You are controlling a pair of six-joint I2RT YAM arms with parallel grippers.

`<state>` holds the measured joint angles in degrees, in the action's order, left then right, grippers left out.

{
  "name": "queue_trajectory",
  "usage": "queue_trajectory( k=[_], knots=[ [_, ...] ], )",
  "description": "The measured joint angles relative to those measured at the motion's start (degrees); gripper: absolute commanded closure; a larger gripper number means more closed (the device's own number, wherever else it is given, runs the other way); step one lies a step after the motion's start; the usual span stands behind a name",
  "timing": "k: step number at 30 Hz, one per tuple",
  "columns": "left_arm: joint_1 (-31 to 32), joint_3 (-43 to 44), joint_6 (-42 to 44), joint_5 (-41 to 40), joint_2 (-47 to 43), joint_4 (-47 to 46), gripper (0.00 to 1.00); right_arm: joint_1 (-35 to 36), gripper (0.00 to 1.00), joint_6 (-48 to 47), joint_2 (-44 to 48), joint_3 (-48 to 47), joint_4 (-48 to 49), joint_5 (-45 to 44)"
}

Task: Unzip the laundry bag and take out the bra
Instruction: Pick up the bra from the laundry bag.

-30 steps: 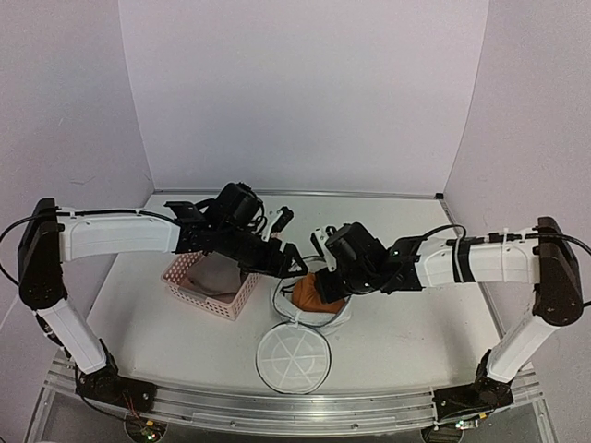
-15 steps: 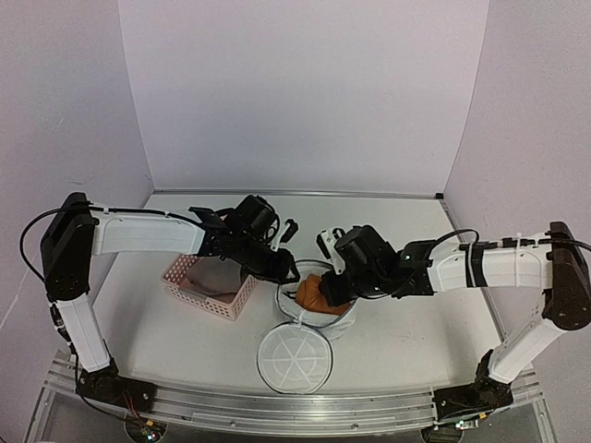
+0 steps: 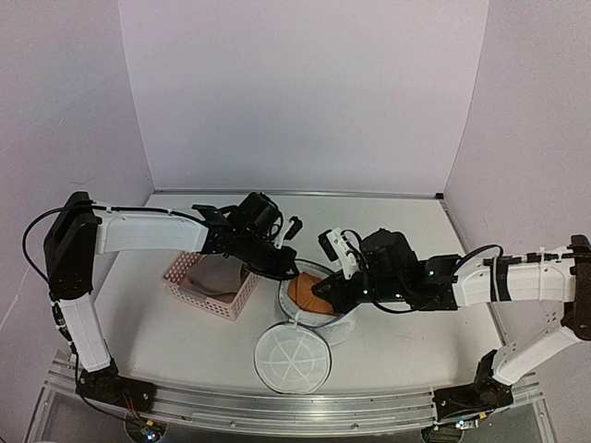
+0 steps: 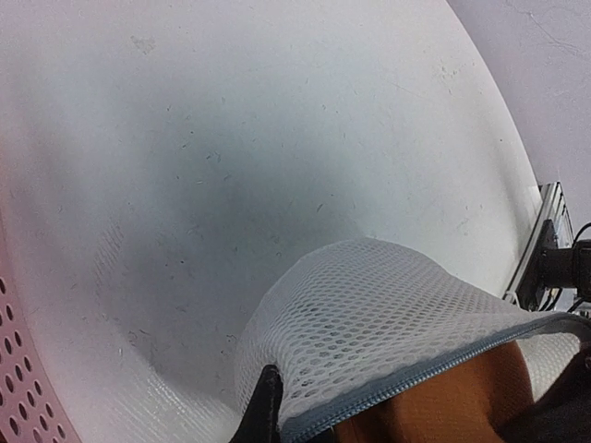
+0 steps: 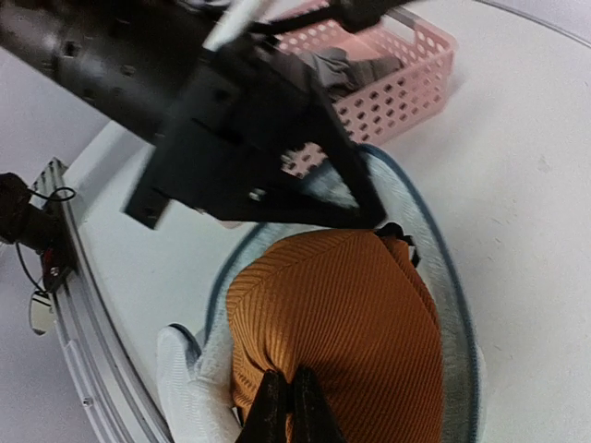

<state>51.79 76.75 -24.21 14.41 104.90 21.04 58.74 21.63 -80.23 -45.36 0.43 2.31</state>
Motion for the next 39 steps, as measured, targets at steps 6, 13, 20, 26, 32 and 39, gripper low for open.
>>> queue_trajectory(
  k=[6,13,20,26,32,39],
  knots=[
    [0.0,0.92,0.26,0.76,0.42,0.02,1.0,0.17,1.0,-3.8,0.42,0.81,5.95,6.95],
    [0.0,0.94,1.33,2.84,0.42,0.09,1.0,0.17,1.0,-10.69,0.17,1.66,10.19,14.05],
    [0.2,0.94,2.23,4.02,0.42,0.09,1.0,0.17,1.0,-18.16,0.5,5.97,17.66,15.02],
    [0.76,0.92,2.38,4.5,0.42,0.09,1.0,0.2,1.0,-25.55,4.0,10.56,23.76,11.87],
    [1.03,0.92,2.34,4.48,0.42,0.04,1.0,0.2,1.0,-30.86,6.82,11.52,26.77,7.3],
    [1.05,0.76,2.08,3.23,0.42,0.02,1.0,0.24,1.0,-33.7,11.45,14.08,27.04,3.34]
  ],
)
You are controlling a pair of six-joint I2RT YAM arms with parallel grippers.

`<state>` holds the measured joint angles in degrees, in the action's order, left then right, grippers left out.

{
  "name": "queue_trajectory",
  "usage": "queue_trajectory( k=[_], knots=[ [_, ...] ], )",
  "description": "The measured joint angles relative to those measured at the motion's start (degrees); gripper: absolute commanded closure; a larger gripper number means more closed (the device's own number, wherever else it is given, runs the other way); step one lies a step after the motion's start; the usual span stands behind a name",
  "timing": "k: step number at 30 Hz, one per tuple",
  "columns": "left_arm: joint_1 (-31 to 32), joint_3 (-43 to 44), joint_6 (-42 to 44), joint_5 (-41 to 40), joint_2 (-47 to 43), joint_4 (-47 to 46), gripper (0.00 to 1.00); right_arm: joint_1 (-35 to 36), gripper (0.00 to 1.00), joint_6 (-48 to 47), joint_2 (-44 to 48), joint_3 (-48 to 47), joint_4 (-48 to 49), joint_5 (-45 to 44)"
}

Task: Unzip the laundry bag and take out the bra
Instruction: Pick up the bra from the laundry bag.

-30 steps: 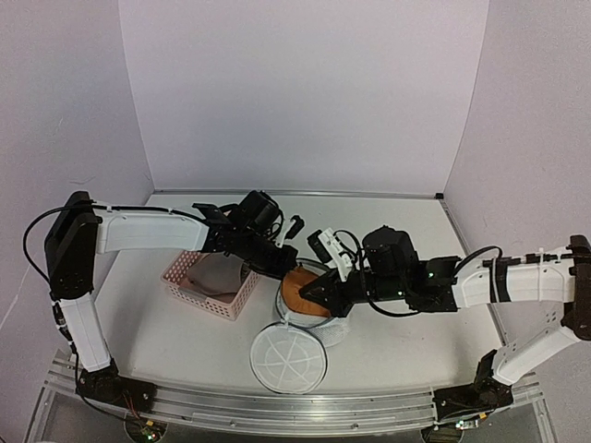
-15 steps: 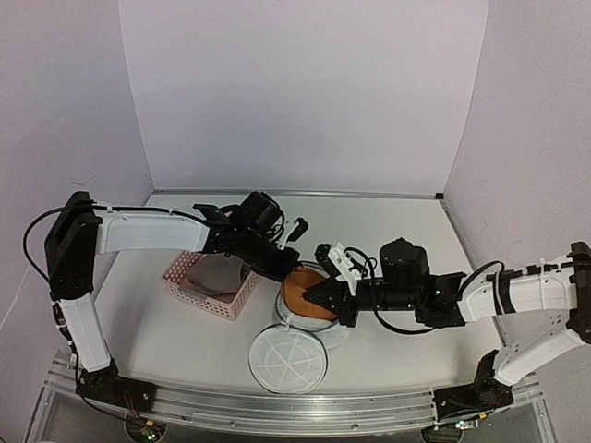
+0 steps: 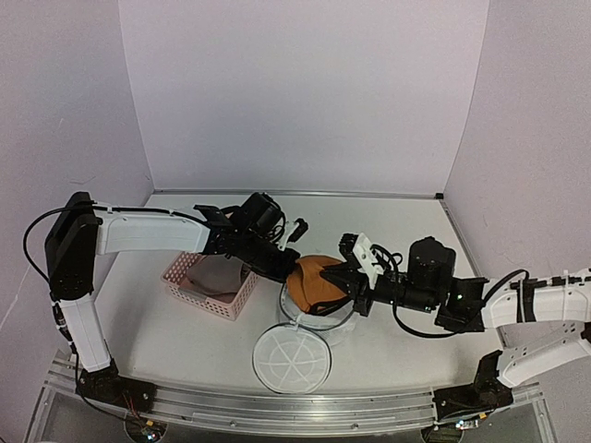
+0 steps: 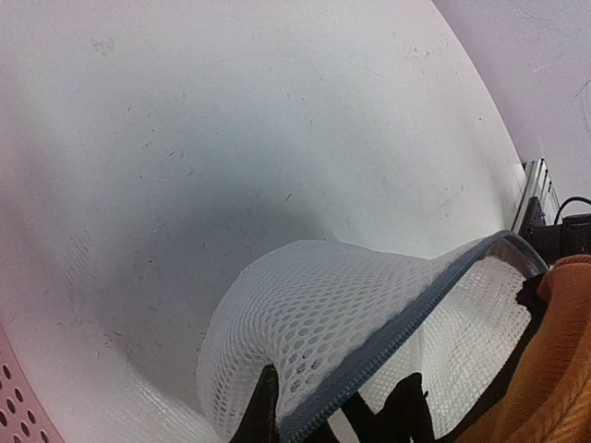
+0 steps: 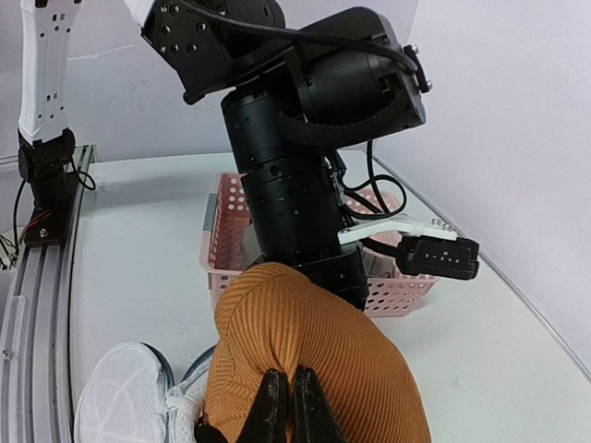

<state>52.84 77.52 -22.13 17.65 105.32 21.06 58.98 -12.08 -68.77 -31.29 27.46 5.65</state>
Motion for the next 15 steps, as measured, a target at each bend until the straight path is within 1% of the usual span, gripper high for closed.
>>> queue_trajectory(
  k=[9,15],
  knots=[
    [0.02,0.0,-0.94,-2.34,0.0,0.0,1.0,0.11,1.0,0.55,8.48,1.62,-1.88,-1.68],
    [0.04,0.0,-2.01,-2.93,0.0,0.0,1.0,0.11,1.0,1.64,12.07,1.88,-2.64,-2.14]
  ],
)
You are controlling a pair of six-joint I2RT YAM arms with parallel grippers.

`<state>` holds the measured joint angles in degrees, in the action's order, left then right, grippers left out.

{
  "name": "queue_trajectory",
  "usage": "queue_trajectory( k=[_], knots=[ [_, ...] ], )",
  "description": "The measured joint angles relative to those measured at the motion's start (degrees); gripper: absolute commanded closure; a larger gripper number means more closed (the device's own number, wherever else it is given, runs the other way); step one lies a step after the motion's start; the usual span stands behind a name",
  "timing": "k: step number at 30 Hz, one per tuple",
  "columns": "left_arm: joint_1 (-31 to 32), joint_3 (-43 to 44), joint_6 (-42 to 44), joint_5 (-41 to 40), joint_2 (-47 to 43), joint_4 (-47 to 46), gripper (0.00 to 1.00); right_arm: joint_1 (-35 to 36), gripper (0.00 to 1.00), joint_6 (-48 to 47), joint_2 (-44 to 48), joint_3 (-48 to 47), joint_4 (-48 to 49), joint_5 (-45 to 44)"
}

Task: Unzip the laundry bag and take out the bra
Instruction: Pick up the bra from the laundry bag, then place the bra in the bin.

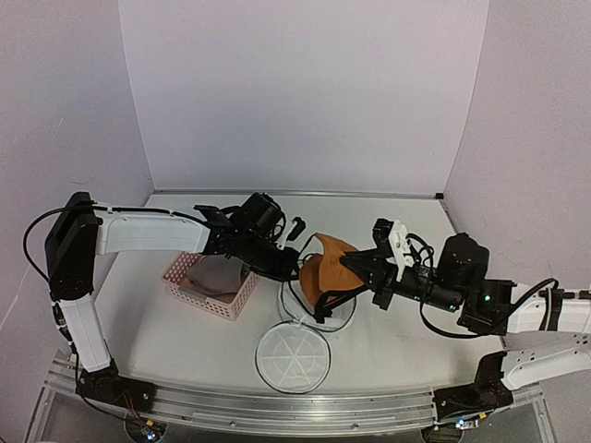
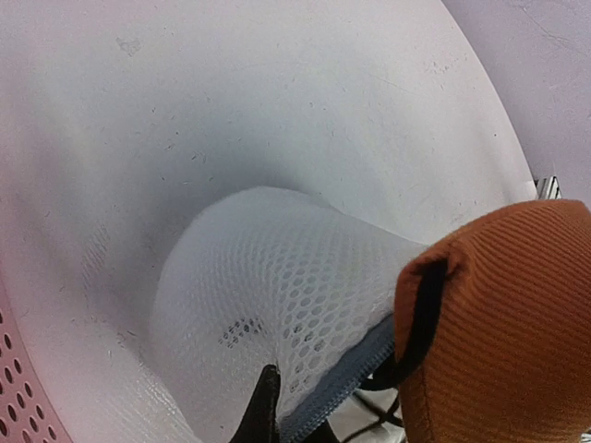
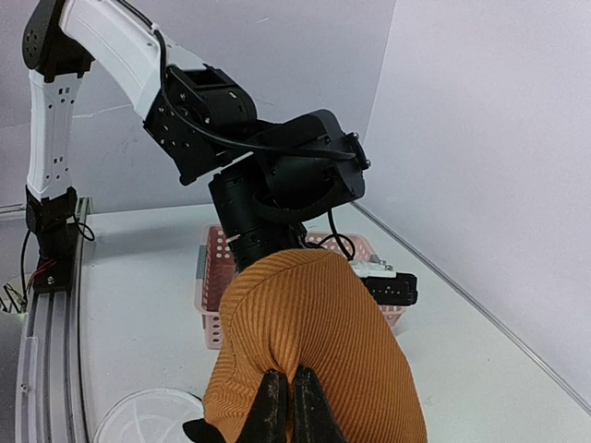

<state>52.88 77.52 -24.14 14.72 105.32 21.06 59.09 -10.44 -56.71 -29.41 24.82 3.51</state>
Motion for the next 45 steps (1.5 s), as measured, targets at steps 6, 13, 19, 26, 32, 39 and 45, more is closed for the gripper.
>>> queue_trajectory(
  k=[6,13,19,26,32,39,45],
  knots=[
    [0.02,0.02,-0.55,-0.63,0.11,-0.02,1.0,0.0,1.0,-0.72,3.19,-1.9,-5.07,-1.27],
    [0.07,0.11,-1.38,-0.98,1.2,-0.04,1.0,0.0,1.0,-3.02,7.19,-8.74,-10.75,-2.32],
    [0.07,1.29,-1.42,-0.96,2.12,-0.02,0.95,0.0,1.0,-4.59,10.29,-12.81,-14.05,-3.91],
    [0.26,2.73,-1.7,-0.96,2.64,-0.09,0.6,0.0,1.0,-4.7,9.64,-17.25,-16.55,-4.96],
    [0.33,3.39,-1.36,-1.7,2.58,0.0,0.47,0.07,1.0,-4.72,6.62,-22.36,-17.38,-6.12],
    [0.33,4.68,-1.31,-6.56,-0.22,1.46,0.37,0.09,1.0,-4.81,0.57,-29.75,-17.99,-6.36],
    [0.33,4.92,-2.47,-17.92,-7.43,6.21,0.33,0.09,1.0,-4.76,-5.77,-37.81,-18.25,-6.32]
  ],
)
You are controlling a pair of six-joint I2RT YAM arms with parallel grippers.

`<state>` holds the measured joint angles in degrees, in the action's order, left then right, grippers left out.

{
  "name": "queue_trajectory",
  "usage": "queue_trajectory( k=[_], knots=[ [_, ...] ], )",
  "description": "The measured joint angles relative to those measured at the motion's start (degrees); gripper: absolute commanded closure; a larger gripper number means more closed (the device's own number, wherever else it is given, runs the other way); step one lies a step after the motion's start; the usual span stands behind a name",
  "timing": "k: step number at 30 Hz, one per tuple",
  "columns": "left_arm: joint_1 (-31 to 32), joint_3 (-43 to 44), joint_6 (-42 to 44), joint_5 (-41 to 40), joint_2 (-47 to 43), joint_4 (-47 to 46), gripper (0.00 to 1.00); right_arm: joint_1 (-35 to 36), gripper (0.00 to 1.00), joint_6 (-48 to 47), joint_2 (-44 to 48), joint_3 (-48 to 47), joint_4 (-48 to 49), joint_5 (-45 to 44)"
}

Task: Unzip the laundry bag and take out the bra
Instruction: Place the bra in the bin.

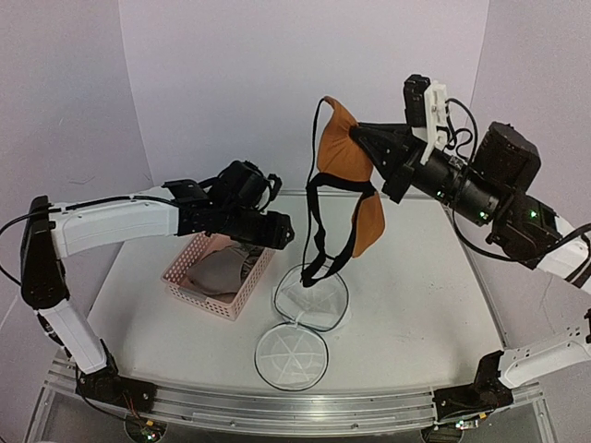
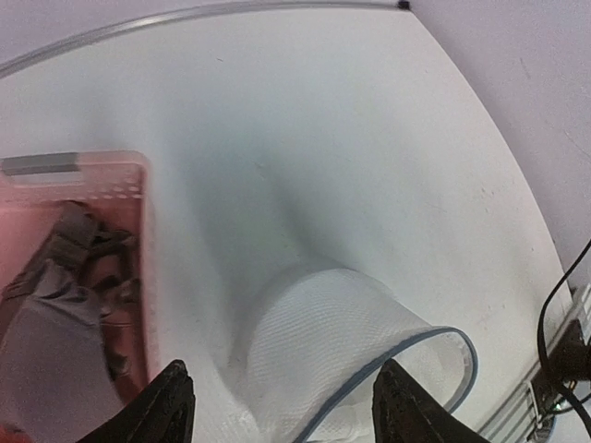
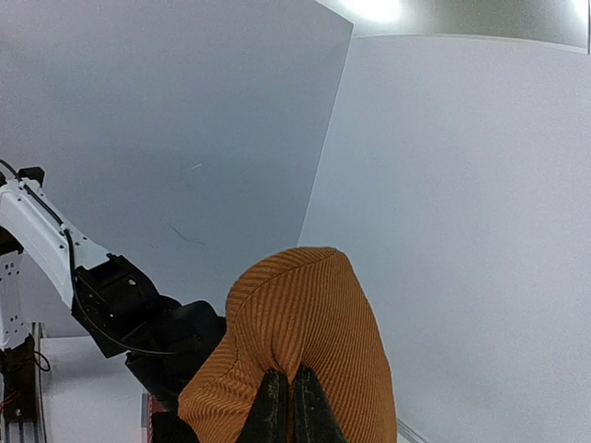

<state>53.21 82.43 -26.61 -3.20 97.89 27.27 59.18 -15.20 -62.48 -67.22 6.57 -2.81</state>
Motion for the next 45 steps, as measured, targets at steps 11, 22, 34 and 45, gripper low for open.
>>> queue_trajectory(
  k=[11,22,34,45],
  knots=[
    [0.0,-6.67,-4.79,-25.4,-25.42,7.3,0.28,0.0,1.0,1.07,-14.82,-15.58,1.25,-1.33],
    [0.0,-16.61,-4.9,-30.47,-45.09,9.64,0.25,0.0,1.0,4.7,-37.81,-35.32,1.81,-4.59],
    [0.0,-20.22,-5.42,-29.92,-53.4,13.79,0.25,0.0,1.0,5.33,-66.58,-63.63,2.25,-9.51],
    [0.0,-20.37,-6.54,-29.59,-55.89,14.95,0.25,0.0,1.0,8.87,-74.9,-57.33,6.49,-11.34]
  ],
)
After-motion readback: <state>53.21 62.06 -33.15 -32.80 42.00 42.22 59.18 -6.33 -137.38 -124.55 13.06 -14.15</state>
